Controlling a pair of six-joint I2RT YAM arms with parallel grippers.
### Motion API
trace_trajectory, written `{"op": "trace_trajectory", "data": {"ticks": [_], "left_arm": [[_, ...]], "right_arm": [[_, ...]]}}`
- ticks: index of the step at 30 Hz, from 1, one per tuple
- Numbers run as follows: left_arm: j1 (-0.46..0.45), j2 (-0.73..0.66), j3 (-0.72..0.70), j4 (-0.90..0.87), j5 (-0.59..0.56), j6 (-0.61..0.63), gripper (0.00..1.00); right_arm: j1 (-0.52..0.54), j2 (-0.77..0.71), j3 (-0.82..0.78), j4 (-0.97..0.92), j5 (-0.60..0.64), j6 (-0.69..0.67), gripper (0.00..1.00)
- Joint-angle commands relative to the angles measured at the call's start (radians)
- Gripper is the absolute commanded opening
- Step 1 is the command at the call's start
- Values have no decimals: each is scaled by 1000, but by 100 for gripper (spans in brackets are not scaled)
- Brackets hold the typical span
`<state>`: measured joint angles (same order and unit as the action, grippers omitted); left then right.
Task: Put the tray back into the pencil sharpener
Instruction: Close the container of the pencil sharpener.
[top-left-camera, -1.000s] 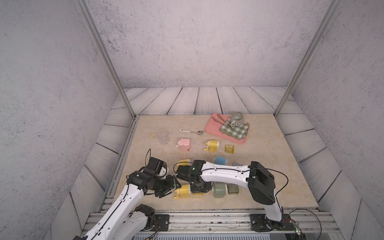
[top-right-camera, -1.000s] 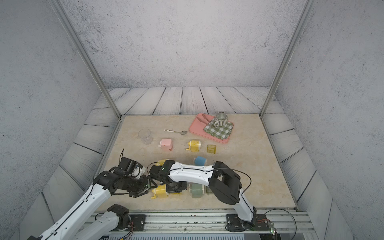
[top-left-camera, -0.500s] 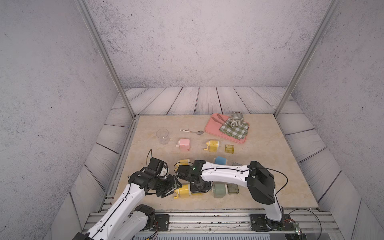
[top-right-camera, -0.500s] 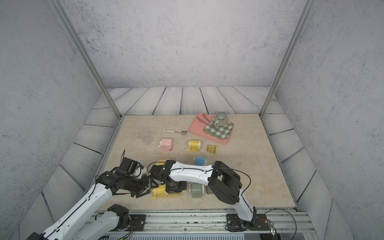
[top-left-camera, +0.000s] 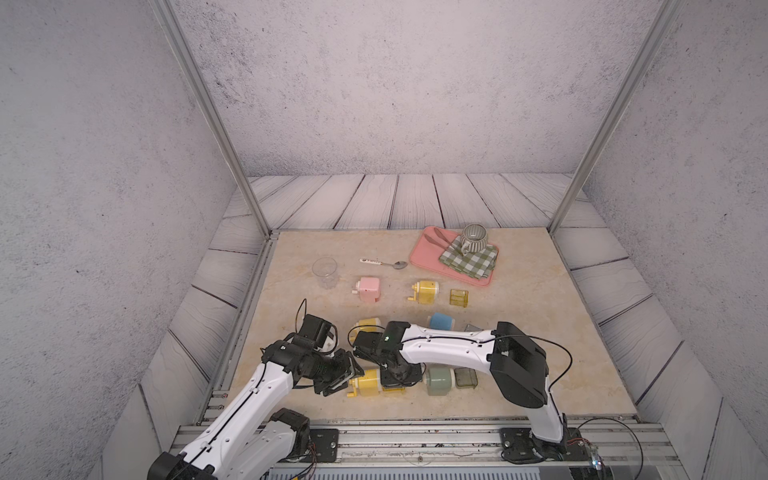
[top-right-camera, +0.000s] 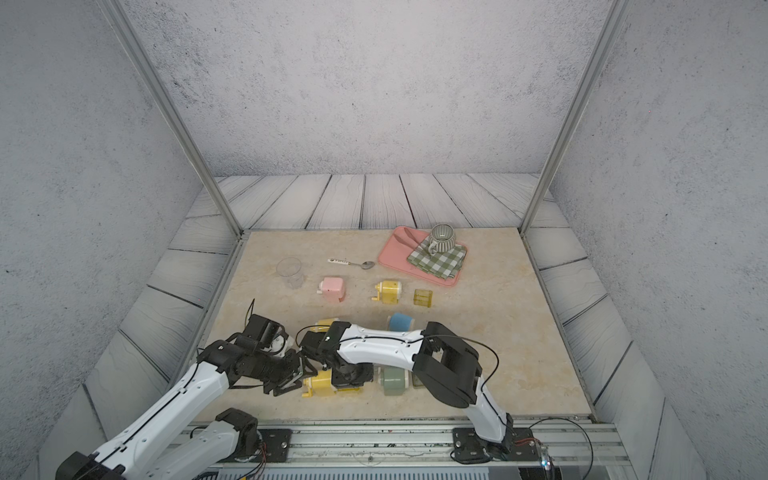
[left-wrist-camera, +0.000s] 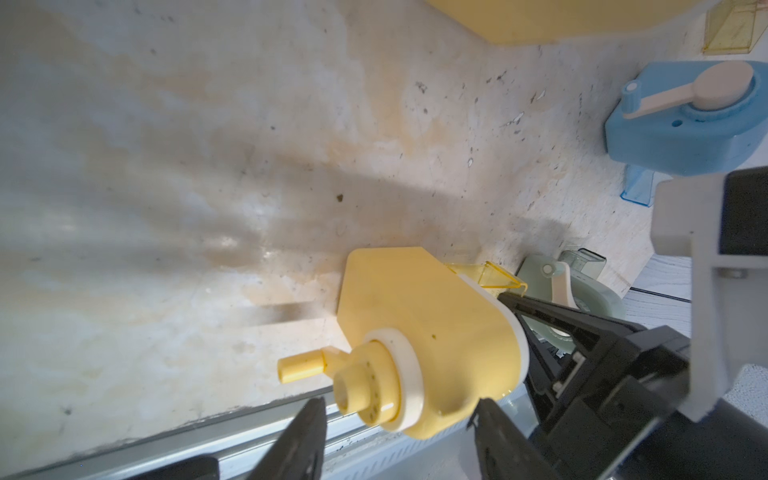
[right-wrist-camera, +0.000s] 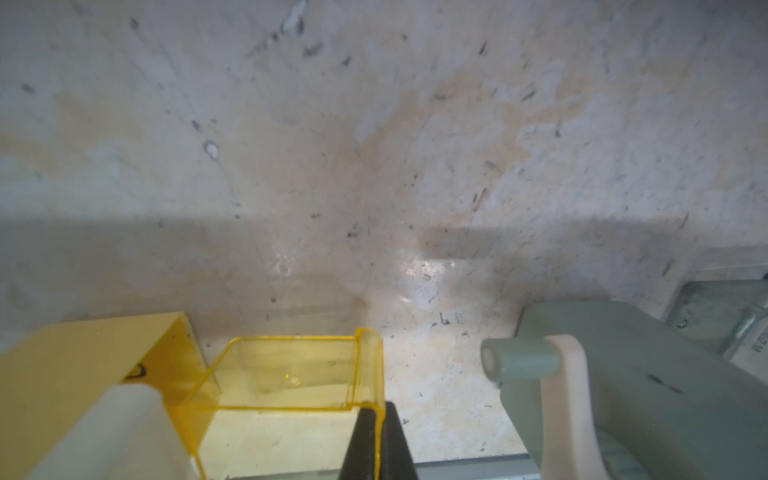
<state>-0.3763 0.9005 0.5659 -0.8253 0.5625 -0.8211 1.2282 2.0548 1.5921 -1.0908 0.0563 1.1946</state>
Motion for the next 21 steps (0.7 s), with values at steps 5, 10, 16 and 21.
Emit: {"op": "trace_trajectory", "data": {"ticks": [5, 10, 16, 21], "left_arm": [[-8, 13, -19, 23, 2, -8, 59], [-8, 21, -19, 32, 5, -5, 56], [-9, 27, -20, 33, 8, -3, 56], [-9, 31, -21, 34, 9, -3, 55]], "right_arm": [[-7, 7, -15, -17, -1, 0, 5], [-7, 17, -3, 0, -20, -10, 5], [-7, 24, 5, 8, -32, -16, 5], [-6, 29, 14, 7, -36, -21, 5]]}}
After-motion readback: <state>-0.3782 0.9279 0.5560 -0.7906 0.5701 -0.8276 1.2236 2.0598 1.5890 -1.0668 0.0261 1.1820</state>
